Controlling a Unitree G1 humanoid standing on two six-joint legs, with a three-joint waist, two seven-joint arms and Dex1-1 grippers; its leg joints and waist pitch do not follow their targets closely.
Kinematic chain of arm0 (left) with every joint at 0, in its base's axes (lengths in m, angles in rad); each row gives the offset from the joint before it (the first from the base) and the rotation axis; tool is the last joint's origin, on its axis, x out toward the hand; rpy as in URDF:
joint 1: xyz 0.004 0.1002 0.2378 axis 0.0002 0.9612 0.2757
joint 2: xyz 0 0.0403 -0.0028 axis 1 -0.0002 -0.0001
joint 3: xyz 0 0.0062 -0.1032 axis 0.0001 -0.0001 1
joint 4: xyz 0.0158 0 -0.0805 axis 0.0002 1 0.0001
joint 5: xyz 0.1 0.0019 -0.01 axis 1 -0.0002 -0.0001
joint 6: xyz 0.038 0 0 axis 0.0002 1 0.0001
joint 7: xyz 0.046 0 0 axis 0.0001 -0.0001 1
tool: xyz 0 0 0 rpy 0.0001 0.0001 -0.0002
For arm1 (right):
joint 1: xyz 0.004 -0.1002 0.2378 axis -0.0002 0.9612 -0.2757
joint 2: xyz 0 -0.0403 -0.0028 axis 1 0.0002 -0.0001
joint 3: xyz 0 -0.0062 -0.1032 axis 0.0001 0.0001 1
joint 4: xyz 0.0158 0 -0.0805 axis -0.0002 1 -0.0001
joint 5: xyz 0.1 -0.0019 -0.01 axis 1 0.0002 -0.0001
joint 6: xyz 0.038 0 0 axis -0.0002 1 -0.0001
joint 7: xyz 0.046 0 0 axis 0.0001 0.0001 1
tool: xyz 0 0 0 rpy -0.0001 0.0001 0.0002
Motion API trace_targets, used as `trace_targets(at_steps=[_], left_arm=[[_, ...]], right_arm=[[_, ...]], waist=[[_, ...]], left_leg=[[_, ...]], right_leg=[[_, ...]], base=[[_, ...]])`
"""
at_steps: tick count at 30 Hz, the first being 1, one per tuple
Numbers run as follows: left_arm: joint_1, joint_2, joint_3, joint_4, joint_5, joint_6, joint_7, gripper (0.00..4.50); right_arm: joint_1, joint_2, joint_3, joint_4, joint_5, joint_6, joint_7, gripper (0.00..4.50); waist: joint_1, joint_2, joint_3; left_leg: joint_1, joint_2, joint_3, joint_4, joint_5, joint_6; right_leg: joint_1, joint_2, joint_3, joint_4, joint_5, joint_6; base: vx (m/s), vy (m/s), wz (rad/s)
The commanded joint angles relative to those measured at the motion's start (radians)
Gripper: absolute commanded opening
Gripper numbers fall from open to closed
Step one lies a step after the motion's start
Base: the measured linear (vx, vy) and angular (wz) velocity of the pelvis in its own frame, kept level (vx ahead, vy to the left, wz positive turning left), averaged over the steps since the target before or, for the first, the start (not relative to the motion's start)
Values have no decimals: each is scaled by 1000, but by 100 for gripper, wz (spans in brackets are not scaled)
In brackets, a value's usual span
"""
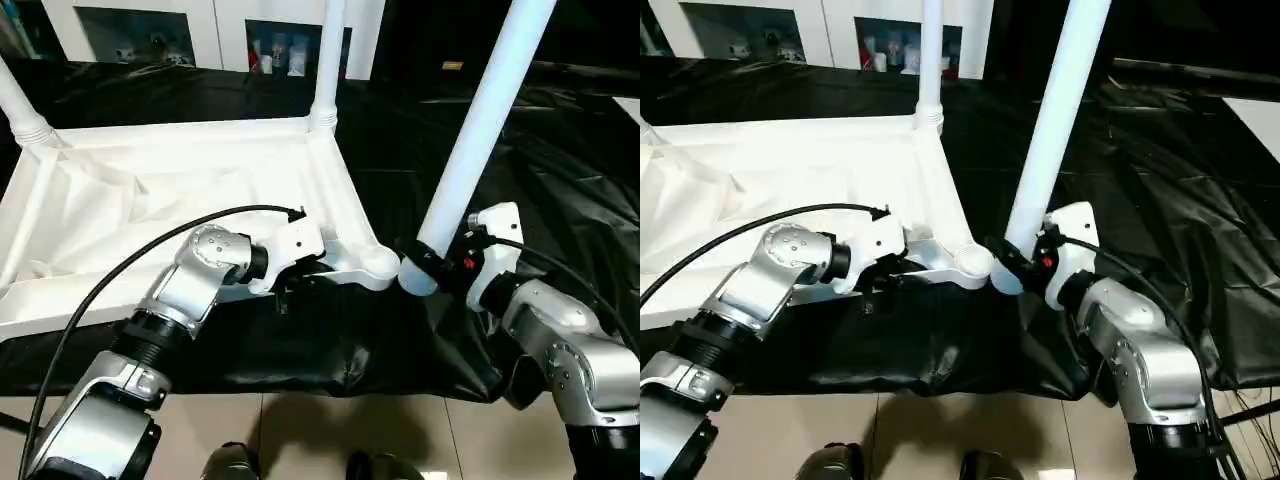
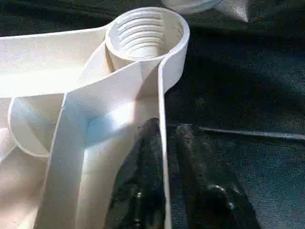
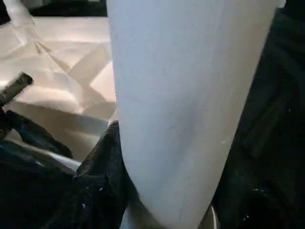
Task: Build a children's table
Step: Rotate table base, then insert table leg to table base
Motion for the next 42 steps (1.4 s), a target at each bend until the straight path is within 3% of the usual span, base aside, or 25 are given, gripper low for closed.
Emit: trace_targets(at_steps=[1, 7, 9, 10, 11, 13, 14, 27, 33, 38, 42], left_arm=[[-11, -4, -21, 6, -12, -8, -24, 28], [-8, 6, -39, 25, 0, -13, -43, 1], [-8, 5, -42, 24, -1, -7, -47, 0], [-10, 5, -42, 25, 1, -9, -44, 0], [-11, 4, -43, 26, 3, -8, -42, 0], [-14, 4, -43, 29, 6, -10, -39, 0], [-17, 4, -43, 30, 8, -10, -36, 0], [-21, 8, -42, 10, 6, 7, -31, 0], [-25, 6, -32, 10, -3, 8, -20, 0], [-24, 2, -19, 8, -4, 0, 10, 0], [-19, 1, -15, 2, -9, 3, 15, 0]], right_arm=[[-21, 1, -26, -11, 30, 12, 12, 188], [-104, -4, -26, 94, 49, 40, 57, 188], [-120, -2, -18, 133, 56, 45, 75, 188], [-137, 0, -4, 175, 59, 48, 96, 188], [-146, -2, 7, 201, 54, 46, 107, 188], [-155, -1, 13, 222, 56, 49, 118, 188], [-163, 1, 14, 239, 59, 52, 124, 188], [-247, 53, 20, 429, 60, 19, 184, 188], [-236, 61, 7, 455, 56, -16, 189, 188], [-173, 88, -14, 456, 69, -69, 196, 188], [-114, 108, 1, 444, 48, -139, 198, 188]], waist=[[5, -6, -104], [3, -7, -105], [3, -12, -104], [4, -12, -103], [1, -24, -99], [4, -19, -99], [1, -25, -97], [-3, -33, -84], [-5, -28, -79], [-2, -25, -78], [-2, -21, -76]], left_leg=[[17, 14, -5, -61, -173, 31], [19, 14, -4, -61, -162, 33], [21, 14, -3, -61, -174, 32], [21, 15, -3, -62, -178, 30], [18, 14, -2, -62, -183, 31], [19, 15, -3, -63, -186, 30], [19, 15, -3, -64, -186, 28], [20, 16, -4, -68, -199, 26], [20, 17, -6, -72, -230, 16], [23, 18, -7, -74, -260, 13], [23, 20, -9, -78, -281, 10]], right_leg=[[63, -57, 40, -72, -228, -177], [63, -55, 40, -67, -174, -202], [62, -54, 39, -68, -185, -203], [62, -55, 39, -70, -195, -203], [62, -56, 39, -73, -211, -199], [61, -58, 39, -73, -231, -193], [60, -57, 39, -76, -251, -182], [52, -59, 39, -80, -291, -170], [49, -58, 39, -86, -337, -160], [46, -60, 39, -90, -345, -161], [45, -60, 39, -92, -355, -161]], base=[[0, 0, 0], [0, 0, 0], [0, 0, 0], [0, 0, 0], [0, 0, 0], [0, 0, 0], [0, 0, 0], [0, 0, 0], [0, 0, 0], [0, 0, 0], [0, 0, 0]])
